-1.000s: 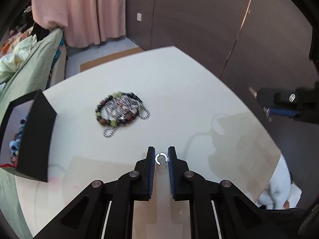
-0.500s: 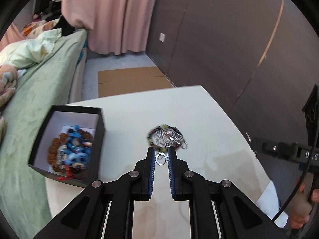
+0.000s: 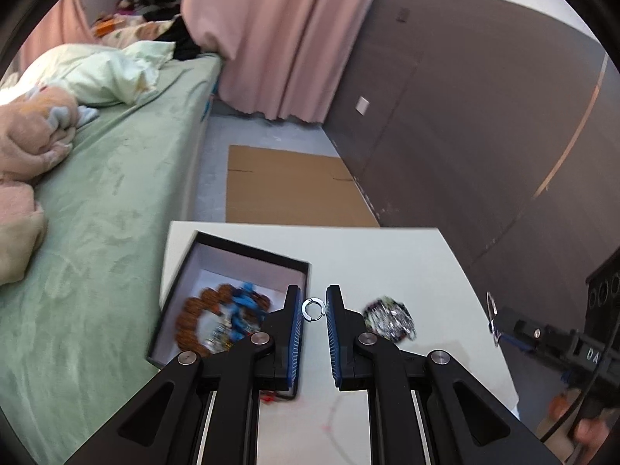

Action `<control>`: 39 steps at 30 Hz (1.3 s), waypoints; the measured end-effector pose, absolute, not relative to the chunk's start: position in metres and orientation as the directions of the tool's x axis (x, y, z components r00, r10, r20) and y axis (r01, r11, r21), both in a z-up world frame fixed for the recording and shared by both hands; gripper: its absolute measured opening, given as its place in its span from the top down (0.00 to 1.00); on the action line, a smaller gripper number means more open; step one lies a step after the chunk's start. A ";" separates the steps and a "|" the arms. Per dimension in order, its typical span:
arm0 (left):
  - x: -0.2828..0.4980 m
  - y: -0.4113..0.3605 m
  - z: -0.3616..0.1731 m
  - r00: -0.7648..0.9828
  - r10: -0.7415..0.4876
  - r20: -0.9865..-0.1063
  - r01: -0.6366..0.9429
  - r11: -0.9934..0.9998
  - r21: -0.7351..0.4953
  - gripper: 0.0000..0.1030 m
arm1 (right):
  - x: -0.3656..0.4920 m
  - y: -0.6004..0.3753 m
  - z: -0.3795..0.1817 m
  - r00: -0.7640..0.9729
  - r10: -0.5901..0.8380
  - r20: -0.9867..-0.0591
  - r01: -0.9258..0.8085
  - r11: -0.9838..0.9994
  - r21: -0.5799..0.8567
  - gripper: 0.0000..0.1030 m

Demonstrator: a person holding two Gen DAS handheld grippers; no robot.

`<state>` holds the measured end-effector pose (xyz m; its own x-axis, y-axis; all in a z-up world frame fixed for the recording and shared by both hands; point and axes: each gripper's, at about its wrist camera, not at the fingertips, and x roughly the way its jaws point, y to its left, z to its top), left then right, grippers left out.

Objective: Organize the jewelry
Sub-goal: 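Drop the small ring into the box with the left gripper while the right gripper carries the hoop in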

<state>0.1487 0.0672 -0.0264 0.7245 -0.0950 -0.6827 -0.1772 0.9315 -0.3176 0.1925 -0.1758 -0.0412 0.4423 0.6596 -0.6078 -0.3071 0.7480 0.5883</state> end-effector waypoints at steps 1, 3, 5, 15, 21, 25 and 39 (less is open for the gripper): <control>0.148 0.072 -0.026 0.727 -0.091 -0.680 -0.186 0.928 -0.322 0.87 | 0.193 -0.172 -0.041 0.441 0.664 -0.604 -0.311 0.744 0.592 0.51; 0.151 0.082 -0.026 0.721 -0.096 -0.687 -0.206 0.916 -0.344 0.87 | 0.195 -0.159 -0.040 0.433 0.681 -0.590 -0.324 0.729 0.603 0.51; 0.154 0.091 -0.029 0.704 -0.117 -0.700 -0.225 0.899 -0.376 0.86 | 0.196 -0.146 -0.040 0.423 0.699 -0.576 -0.337 0.712 0.616 0.51; 0.145 0.133 -0.037 0.673 -0.177 -0.719 -0.303 0.820 -0.486 0.82 | 0.190 -0.086 -0.039 0.371 0.754 -0.542 -0.403 0.657 0.637 0.51; 0.123 0.150 -0.018 0.750 -0.133 -0.648 -0.300 0.804 -0.513 0.15 | 0.188 -0.059 -0.032 0.361 0.735 -0.574 -0.441 0.676 0.590 0.51; 0.116 0.164 -0.012 0.758 -0.117 -0.642 -0.312 0.799 -0.514 0.14 | 0.187 -0.050 -0.027 0.354 0.728 -0.588 -0.455 0.683 0.572 0.51; 0.107 0.185 -0.009 0.765 -0.046 -0.643 -0.369 0.786 -0.496 0.13 | 0.208 -0.015 -0.028 0.319 0.733 -0.601 -0.514 0.666 0.540 0.50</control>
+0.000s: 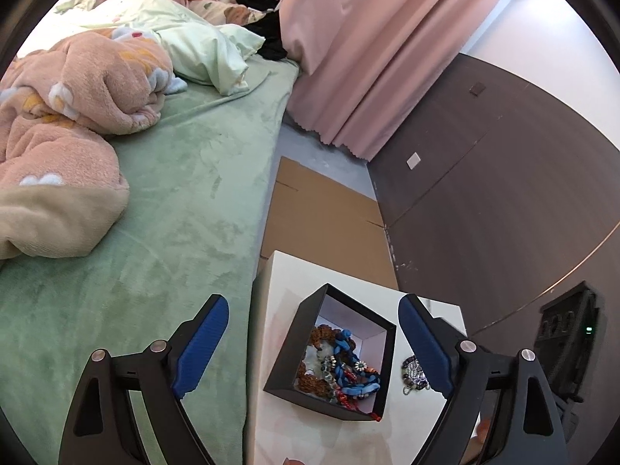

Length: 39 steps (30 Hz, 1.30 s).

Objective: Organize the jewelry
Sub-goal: 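Drop the small ring into the box with the left gripper while the right gripper carries the hoop in, then lower the left gripper onto the dark beaded bracelet and close on it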

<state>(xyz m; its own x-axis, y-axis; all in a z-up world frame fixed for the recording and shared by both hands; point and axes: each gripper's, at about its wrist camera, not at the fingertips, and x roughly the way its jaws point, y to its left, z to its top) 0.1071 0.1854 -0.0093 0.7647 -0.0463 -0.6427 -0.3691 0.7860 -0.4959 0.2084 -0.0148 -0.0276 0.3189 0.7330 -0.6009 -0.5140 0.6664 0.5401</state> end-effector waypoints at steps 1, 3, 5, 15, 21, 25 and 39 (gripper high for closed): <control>0.108 0.185 -0.010 0.764 -0.041 -0.644 -0.372 0.788 -0.491 0.13 | 0.212 -0.012 -0.034 0.306 0.727 -0.615 -0.498 0.673 0.547 0.50; 0.111 0.181 -0.012 0.760 -0.033 -0.649 -0.377 0.792 -0.481 0.13 | 0.216 -0.008 -0.041 0.281 0.734 -0.618 -0.498 0.662 0.560 0.50; 0.113 0.180 -0.013 0.759 -0.040 -0.650 -0.374 0.791 -0.485 0.13 | 0.217 -0.006 -0.043 0.284 0.731 -0.621 -0.502 0.665 0.553 0.49; 0.122 0.158 -0.013 0.758 -0.036 -0.652 -0.344 0.826 -0.446 0.13 | 0.223 -0.037 -0.055 0.245 0.687 -0.684 -0.445 0.706 0.551 0.29; 0.127 0.142 -0.011 0.762 -0.057 -0.646 -0.319 0.835 -0.449 0.13 | 0.221 -0.075 -0.047 0.301 0.693 -0.655 -0.380 0.717 0.585 0.28; 0.132 0.127 -0.011 0.755 -0.051 -0.654 -0.305 0.856 -0.418 0.13 | 0.222 -0.090 -0.037 0.342 0.688 -0.640 -0.372 0.724 0.580 0.28; 0.157 0.058 -0.021 0.727 -0.075 -0.683 -0.217 0.918 -0.332 0.13 | 0.239 -0.161 -0.036 0.412 0.635 -0.653 -0.249 0.768 0.590 0.03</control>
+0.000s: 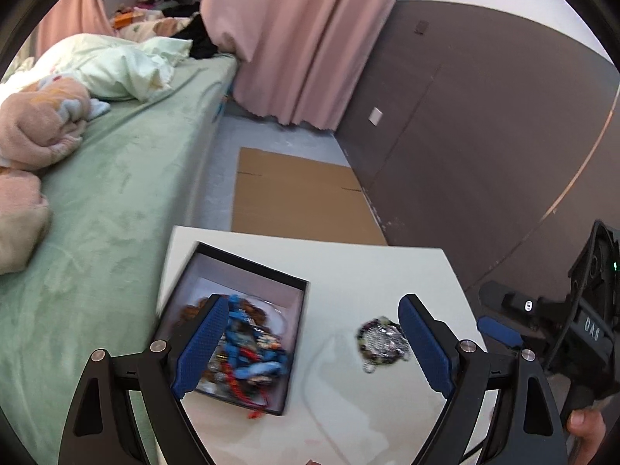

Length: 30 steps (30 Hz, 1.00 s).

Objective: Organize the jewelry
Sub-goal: 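Lower the left gripper onto the dark beaded bracelet and close on it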

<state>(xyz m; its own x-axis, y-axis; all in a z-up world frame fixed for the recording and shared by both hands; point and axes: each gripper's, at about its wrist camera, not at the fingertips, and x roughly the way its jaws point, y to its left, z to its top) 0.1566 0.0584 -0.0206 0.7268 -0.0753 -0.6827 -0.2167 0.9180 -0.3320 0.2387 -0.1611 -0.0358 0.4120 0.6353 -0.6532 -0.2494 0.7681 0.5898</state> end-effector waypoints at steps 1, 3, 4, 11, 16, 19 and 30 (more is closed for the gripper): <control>0.158 0.054 -0.021 0.725 -0.070 -0.686 -0.214 0.923 -0.321 0.13 | 0.240 -0.166 -0.036 0.416 0.636 -0.651 -0.244 0.767 0.593 0.03; 0.164 0.046 -0.022 0.715 -0.062 -0.696 -0.211 0.931 -0.299 0.13 | 0.247 -0.178 -0.037 0.423 0.636 -0.646 -0.229 0.764 0.603 0.03; 0.167 0.042 -0.023 0.708 -0.064 -0.703 -0.207 0.933 -0.293 0.13 | 0.251 -0.184 -0.037 0.430 0.633 -0.643 -0.219 0.764 0.606 0.03; 0.189 0.008 -0.024 0.671 -0.091 -0.736 -0.138 0.960 -0.245 0.13 | 0.269 -0.239 -0.040 0.503 0.589 -0.632 -0.113 0.770 0.628 0.03; 0.210 -0.018 -0.037 0.627 -0.101 -0.773 -0.089 0.976 -0.199 0.18 | 0.277 -0.258 -0.052 0.492 0.584 -0.645 -0.050 0.759 0.649 0.03; 0.217 -0.026 -0.049 0.603 -0.102 -0.792 -0.089 0.977 -0.194 0.32 | 0.280 -0.265 -0.058 0.479 0.581 -0.658 -0.022 0.757 0.653 0.03; 0.225 -0.033 -0.097 0.521 -0.052 -0.852 -0.129 0.982 -0.139 0.60 | 0.283 -0.262 -0.077 0.421 0.582 -0.696 0.018 0.761 0.648 0.03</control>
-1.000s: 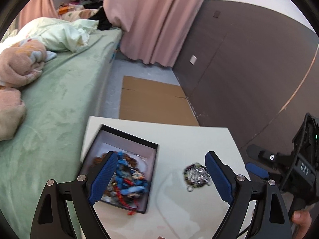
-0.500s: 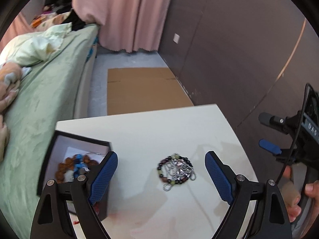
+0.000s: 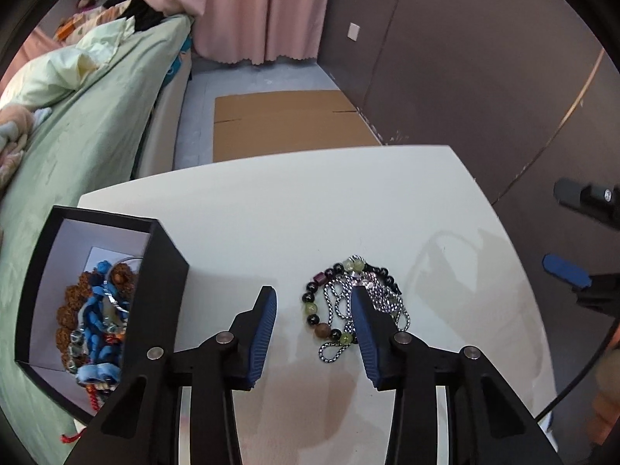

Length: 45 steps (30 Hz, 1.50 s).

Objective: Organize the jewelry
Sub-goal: 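Lower the left gripper onto the dark beaded bracelet and close on it, then carry the bracelet over the box with the left gripper while the right gripper grasps the silver chain pendant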

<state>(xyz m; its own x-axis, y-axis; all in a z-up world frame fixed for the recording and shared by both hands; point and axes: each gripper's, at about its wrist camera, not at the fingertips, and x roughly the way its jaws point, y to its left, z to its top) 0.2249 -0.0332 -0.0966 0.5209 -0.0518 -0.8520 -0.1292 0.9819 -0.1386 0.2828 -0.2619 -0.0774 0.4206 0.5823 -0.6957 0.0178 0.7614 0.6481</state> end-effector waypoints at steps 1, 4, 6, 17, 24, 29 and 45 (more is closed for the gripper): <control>0.225 -0.035 -0.099 0.517 -0.046 -0.854 -0.127 0.983 -0.130 0.60 | 0.283 -0.262 -0.078 0.417 0.582 -0.698 0.022 0.761 0.648 0.03; 0.226 -0.038 -0.106 0.509 -0.021 -0.860 -0.138 0.985 -0.106 0.61 | 0.281 -0.264 -0.083 0.404 0.593 -0.697 0.039 0.750 0.660 0.03; 0.226 -0.038 -0.111 0.503 -0.008 -0.864 -0.149 0.984 -0.095 0.64 | 0.280 -0.267 -0.085 0.400 0.596 -0.696 0.045 0.746 0.664 0.04; 0.224 -0.045 -0.118 0.513 0.007 -0.859 -0.136 0.988 -0.073 0.92 | 0.278 -0.266 -0.086 0.388 0.605 -0.695 0.041 0.742 0.669 0.04; 0.218 -0.044 -0.090 0.576 -0.050 -0.816 -0.119 0.982 -0.144 0.92 | 0.278 -0.265 -0.086 0.378 0.609 -0.697 0.039 0.742 0.670 0.04; 0.210 -0.050 -0.053 0.643 -0.091 -0.760 -0.082 0.979 -0.187 0.92 | 0.279 -0.266 -0.086 0.379 0.609 -0.696 0.035 0.742 0.669 0.04; 0.181 -0.018 0.019 0.773 -0.057 -0.631 -0.108 0.970 -0.219 0.92 | 0.276 -0.229 -0.083 0.316 0.622 -0.717 -0.072 0.769 0.636 0.04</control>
<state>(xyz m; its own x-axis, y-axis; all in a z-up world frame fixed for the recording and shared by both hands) 0.1807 -0.0181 0.0191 0.7734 -0.0567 -0.6314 -0.1075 0.9698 -0.2188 0.2763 -0.2291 -0.0832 0.3160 0.6219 -0.7166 -0.0718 0.7688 0.6355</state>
